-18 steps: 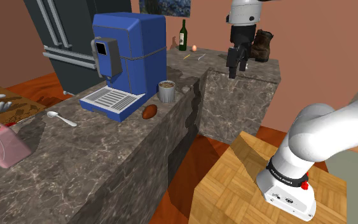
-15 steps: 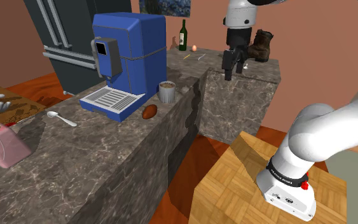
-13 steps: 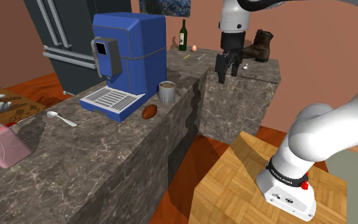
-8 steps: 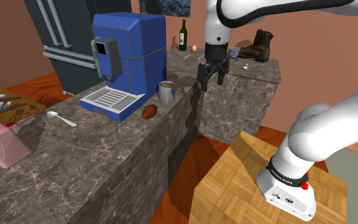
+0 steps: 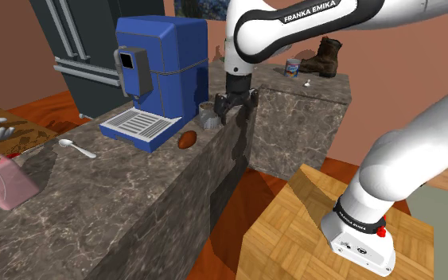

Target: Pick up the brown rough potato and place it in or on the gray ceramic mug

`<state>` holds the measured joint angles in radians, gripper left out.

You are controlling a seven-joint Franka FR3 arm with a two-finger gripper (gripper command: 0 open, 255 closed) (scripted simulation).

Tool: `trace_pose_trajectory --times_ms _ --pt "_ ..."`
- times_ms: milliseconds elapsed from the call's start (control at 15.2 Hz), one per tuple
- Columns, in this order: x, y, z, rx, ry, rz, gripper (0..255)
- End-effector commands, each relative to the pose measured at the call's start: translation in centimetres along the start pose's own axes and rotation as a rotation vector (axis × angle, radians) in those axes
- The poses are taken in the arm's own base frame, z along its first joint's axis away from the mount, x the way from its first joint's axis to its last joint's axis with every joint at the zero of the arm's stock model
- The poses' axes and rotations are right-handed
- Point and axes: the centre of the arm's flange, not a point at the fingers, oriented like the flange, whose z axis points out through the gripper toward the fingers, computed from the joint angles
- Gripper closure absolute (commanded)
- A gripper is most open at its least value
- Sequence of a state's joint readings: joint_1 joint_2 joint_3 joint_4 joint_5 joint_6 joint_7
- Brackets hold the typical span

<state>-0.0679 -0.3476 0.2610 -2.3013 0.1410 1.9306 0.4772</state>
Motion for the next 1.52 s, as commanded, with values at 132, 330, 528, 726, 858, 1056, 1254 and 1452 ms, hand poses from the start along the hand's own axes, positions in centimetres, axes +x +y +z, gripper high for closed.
trace_pose_trajectory --times_ms 132,330,528,726,858,1056,1254,1452 --pt "3.0 -2.9 2.4 0.018 0.021 0.100 0" --pt "5.6 -4.8 4.3 0.030 0.037 0.172 0" --pt "8.3 -6.6 6.0 0.042 0.053 0.243 0" --pt "11.2 -8.1 7.7 0.055 0.068 0.315 0" --pt "13.2 -9.1 8.8 0.063 0.078 0.363 0" --pt "16.1 -10.2 10.3 0.074 0.093 0.429 0" --pt "16.2 -10.3 11.8 0.074 0.093 0.429 0" --pt "16.4 -10.4 13.4 0.074 0.093 0.429 0"
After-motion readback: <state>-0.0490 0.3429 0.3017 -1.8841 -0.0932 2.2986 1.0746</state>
